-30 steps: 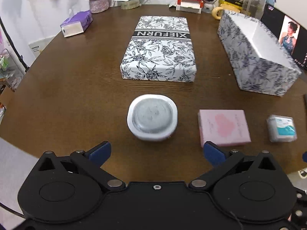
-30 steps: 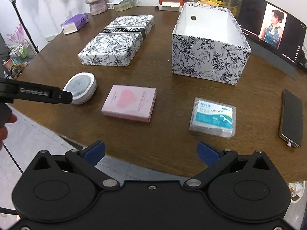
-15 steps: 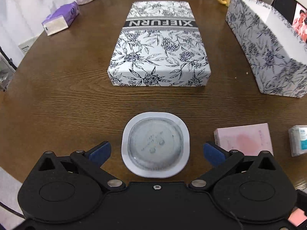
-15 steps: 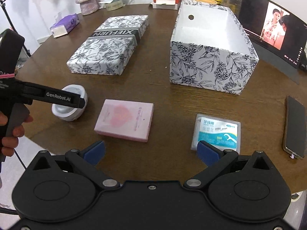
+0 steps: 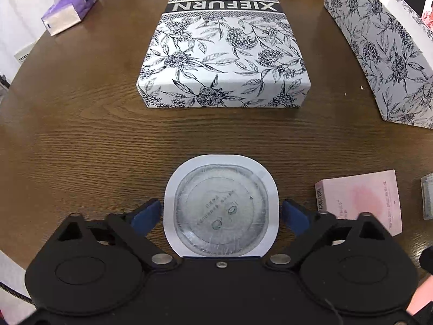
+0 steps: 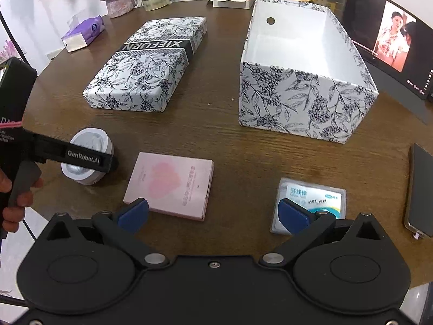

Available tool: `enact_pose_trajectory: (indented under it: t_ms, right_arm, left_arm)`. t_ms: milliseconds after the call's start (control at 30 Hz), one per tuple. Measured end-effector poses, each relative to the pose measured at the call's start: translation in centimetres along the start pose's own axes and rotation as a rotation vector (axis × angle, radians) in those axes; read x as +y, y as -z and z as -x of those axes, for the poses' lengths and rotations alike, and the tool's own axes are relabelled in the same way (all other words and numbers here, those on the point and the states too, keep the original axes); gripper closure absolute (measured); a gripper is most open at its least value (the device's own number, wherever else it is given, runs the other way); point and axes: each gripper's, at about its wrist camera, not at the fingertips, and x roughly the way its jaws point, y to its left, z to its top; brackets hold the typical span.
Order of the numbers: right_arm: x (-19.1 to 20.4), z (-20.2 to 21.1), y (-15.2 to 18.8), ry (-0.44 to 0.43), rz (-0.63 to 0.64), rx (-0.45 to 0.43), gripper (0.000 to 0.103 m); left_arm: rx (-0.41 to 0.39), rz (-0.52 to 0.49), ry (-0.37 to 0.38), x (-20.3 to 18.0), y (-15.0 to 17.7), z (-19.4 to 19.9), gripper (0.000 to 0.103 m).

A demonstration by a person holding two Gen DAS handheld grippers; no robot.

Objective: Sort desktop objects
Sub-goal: 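Move the left tool to the white round case and close on it, then lift the white round case with the left tool toward the open floral box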

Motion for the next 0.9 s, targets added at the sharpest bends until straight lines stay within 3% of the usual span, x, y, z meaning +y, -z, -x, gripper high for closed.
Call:
enact_pose_trajectory:
  t_ms: [600,667,900]
  right_arm:
    - [-0.8,-0.2,-0.9,0.010,0.006,-0.007,0.000]
    - [1.3,0.0,-1.5,0.018,0.001,-0.003,0.000]
    - [1.2,1.2,-1.7,0.039,-0.023,-0.023,0.000]
  left_arm:
    - [0.068,-0.002,0.020,0.6,-0.6,-0.6,0.023]
    - [0.071,-0.005,0.024,0.7,-0.7,-0.5,0.023]
    - [0.024,-0.036,0.048,0.8,-1.3,1.7,0.023]
